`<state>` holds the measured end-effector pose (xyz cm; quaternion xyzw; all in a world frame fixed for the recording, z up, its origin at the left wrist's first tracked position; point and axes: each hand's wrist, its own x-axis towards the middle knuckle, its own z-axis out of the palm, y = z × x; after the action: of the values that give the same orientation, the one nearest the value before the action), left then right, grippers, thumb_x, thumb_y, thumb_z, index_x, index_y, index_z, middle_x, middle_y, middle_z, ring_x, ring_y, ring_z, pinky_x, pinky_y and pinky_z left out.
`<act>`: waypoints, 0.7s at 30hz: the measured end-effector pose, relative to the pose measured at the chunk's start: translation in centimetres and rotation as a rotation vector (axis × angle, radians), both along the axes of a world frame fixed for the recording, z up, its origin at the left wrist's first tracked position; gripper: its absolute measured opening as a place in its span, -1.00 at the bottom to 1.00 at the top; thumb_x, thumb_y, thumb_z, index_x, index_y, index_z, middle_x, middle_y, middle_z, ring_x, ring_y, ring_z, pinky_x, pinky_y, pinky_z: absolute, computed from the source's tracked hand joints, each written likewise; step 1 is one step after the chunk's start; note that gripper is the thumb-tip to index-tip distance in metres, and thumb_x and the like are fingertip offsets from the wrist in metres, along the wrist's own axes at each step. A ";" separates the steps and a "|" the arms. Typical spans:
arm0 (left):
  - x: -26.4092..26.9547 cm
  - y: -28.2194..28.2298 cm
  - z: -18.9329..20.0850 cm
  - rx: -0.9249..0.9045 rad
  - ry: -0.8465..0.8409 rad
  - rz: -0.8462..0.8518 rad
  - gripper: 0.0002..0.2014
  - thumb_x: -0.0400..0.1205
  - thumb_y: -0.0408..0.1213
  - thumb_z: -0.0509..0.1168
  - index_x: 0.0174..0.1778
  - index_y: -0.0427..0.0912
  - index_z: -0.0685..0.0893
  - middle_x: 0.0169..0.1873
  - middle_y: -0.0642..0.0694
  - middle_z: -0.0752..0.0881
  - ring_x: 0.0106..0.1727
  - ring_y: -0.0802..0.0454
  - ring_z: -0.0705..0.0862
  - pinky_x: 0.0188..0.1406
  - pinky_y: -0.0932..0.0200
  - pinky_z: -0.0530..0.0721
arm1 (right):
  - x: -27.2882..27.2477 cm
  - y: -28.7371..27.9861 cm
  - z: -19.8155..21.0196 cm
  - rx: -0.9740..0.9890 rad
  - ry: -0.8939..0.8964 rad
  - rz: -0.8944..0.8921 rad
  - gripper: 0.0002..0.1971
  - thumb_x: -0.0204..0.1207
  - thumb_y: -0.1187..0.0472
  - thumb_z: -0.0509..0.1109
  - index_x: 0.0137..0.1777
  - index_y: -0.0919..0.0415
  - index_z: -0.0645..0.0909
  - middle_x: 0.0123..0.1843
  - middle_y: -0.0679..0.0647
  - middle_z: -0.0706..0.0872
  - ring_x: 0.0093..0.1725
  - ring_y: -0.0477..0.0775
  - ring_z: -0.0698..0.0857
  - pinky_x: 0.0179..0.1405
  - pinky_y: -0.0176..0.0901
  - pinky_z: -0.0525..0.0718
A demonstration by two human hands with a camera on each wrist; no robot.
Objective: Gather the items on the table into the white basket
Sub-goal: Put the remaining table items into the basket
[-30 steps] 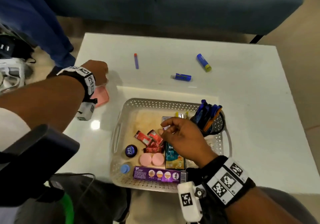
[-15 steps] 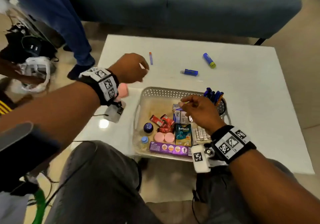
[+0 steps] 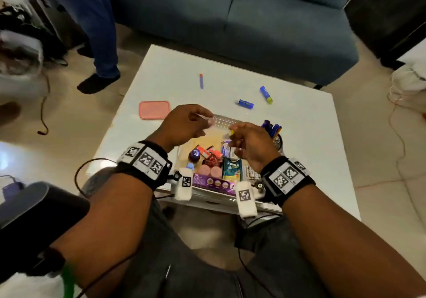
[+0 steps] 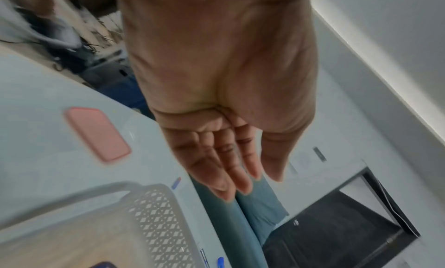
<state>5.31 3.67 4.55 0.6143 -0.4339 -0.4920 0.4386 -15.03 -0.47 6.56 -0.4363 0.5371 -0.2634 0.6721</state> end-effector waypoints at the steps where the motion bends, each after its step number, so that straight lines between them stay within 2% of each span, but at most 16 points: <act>1: 0.7 -0.2 -0.6 0.014 -0.006 0.059 -0.83 0.62 -0.25 0.52 0.08 -0.21 0.80 -0.18 -0.21 0.84 -0.35 0.05 0.79 -0.16 0.06 0.80 | -0.1 0.1 -0.6 0.052 0.014 -0.031 -0.89 0.59 0.32 0.26 -0.11 0.21 0.60 -0.38 0.08 0.66 -0.35 0.08 0.64 -0.44 -0.21 0.48; 3: 2.1 -1.0 -1.4 0.012 -0.014 0.173 -0.86 0.62 -0.23 0.51 0.00 -0.22 0.81 -0.26 -0.10 0.81 -0.48 0.21 0.70 -0.39 0.29 0.67 | 0.2 -0.2 -2.1 0.168 0.053 -0.108 -0.88 0.50 0.33 0.20 -0.24 0.20 0.52 -0.43 0.08 0.55 -0.37 0.13 0.63 -0.48 -0.21 0.48; 4: 2.7 -1.6 -1.6 0.006 0.001 0.221 -0.88 0.62 -0.23 0.51 -0.04 -0.21 0.81 -0.28 -0.09 0.80 -0.50 0.24 0.66 -0.45 0.34 0.61 | 0.4 -0.4 -2.8 0.195 0.100 -0.119 -0.88 0.46 0.34 0.18 -0.27 0.19 0.48 -0.43 0.08 0.51 -0.40 0.13 0.61 -0.52 -0.23 0.46; 6: 3.7 -2.9 -2.1 0.013 0.031 0.276 -0.88 0.61 -0.17 0.52 -0.14 -0.14 0.79 -0.27 -0.10 0.78 -0.46 0.18 0.66 -0.48 0.34 0.60 | 1.6 -1.3 -3.9 0.082 0.338 -0.011 -0.90 0.45 0.34 0.20 -0.26 0.19 0.49 -0.38 0.10 0.49 -0.47 0.09 0.51 -0.56 -0.26 0.41; 7: 4.0 -3.4 -2.6 0.016 0.020 0.280 -0.86 0.59 -0.13 0.53 -0.20 -0.10 0.78 -0.26 -0.08 0.79 -0.37 0.13 0.71 -0.42 0.29 0.64 | 2.1 -1.8 -4.5 -0.049 0.503 0.133 -0.89 0.48 0.34 0.24 -0.23 0.20 0.57 -0.33 0.13 0.55 -0.44 0.11 0.53 -0.52 -0.23 0.48; 8: 4.5 -4.0 -3.2 0.019 -0.010 0.273 -0.84 0.56 -0.09 0.54 -0.25 -0.05 0.77 -0.26 -0.04 0.81 -0.26 0.08 0.76 -0.30 0.21 0.71 | 2.8 -2.4 -5.3 -0.138 0.634 0.305 -0.87 0.51 0.33 0.29 -0.16 0.24 0.68 -0.23 0.18 0.68 -0.33 0.17 0.65 -0.37 -0.15 0.63; 9: 4.7 -4.4 -3.8 0.022 -0.045 0.258 -0.83 0.54 -0.05 0.55 -0.28 -0.01 0.77 -0.25 0.00 0.82 -0.15 0.05 0.79 -0.13 0.11 0.77 | 3.3 -2.7 -6.0 -0.271 0.771 0.456 -0.84 0.53 0.31 0.34 -0.07 0.30 0.76 -0.07 0.23 0.78 -0.12 0.24 0.75 -0.13 -0.06 0.72; 10: 4.9 -4.8 -4.2 0.027 -0.072 0.238 -0.82 0.51 -0.01 0.56 -0.28 0.00 0.77 -0.23 0.03 0.83 -0.06 0.04 0.80 0.01 0.02 0.79 | 4.0 -3.0 -6.6 -0.336 0.853 0.545 -0.82 0.53 0.26 0.38 -0.02 0.30 0.79 0.06 0.23 0.80 0.05 0.26 0.76 0.02 -0.03 0.72; 11: 5.1 -4.9 -4.4 0.029 -0.090 0.216 -0.81 0.49 0.02 0.56 -0.27 0.01 0.78 -0.21 0.05 0.84 -0.02 0.05 0.81 0.10 -0.05 0.79 | 4.5 -3.0 -7.0 -0.365 0.941 0.633 -0.82 0.53 0.20 0.42 0.03 0.24 0.80 0.15 0.17 0.79 0.14 0.22 0.74 0.06 -0.07 0.70; 13: 5.5 -5.3 -4.6 0.031 -0.098 0.188 -0.80 0.49 0.04 0.57 -0.22 0.00 0.80 -0.19 0.05 0.84 0.00 0.06 0.81 0.14 -0.11 0.79 | 5.6 -3.2 -8.1 -0.452 1.065 0.756 -0.78 0.51 0.13 0.47 0.12 0.15 0.78 0.25 0.09 0.74 0.21 0.17 0.71 0.11 -0.13 0.65; 15: 5.9 -5.4 -4.8 0.046 -0.102 0.183 -0.78 0.49 0.06 0.57 -0.20 -0.01 0.80 -0.18 0.04 0.84 0.00 0.06 0.81 0.14 -0.14 0.79 | 6.6 -3.7 -9.3 -0.480 1.124 0.822 -0.72 0.48 0.10 0.50 0.17 0.13 0.76 0.26 0.10 0.74 0.22 0.17 0.70 0.14 -0.10 0.67; 17: 6.0 -5.4 -4.9 0.064 -0.109 0.169 -0.77 0.48 0.09 0.56 -0.22 0.01 0.79 -0.20 0.06 0.84 -0.01 0.08 0.80 0.14 -0.14 0.78 | 7.4 -3.7 -9.9 -0.496 1.184 0.885 -0.67 0.41 0.11 0.55 0.17 0.14 0.76 0.20 0.10 0.75 0.18 0.18 0.71 0.08 -0.10 0.68; 21: 6.0 -5.3 -5.2 0.116 -0.124 0.139 -0.70 0.47 0.15 0.56 -0.16 -0.01 0.80 -0.13 0.06 0.83 -0.02 0.10 0.78 0.14 -0.11 0.78 | 8.2 -3.4 -11.0 -0.555 1.277 1.019 -0.74 0.33 0.11 0.59 -0.04 0.21 0.73 -0.04 0.16 0.76 0.00 0.22 0.76 -0.13 -0.08 0.71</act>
<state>11.31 -1.64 -0.69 0.6964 -0.3873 -0.4460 0.4076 -6.79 -3.88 -4.43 -0.8371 0.4671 0.2440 0.1468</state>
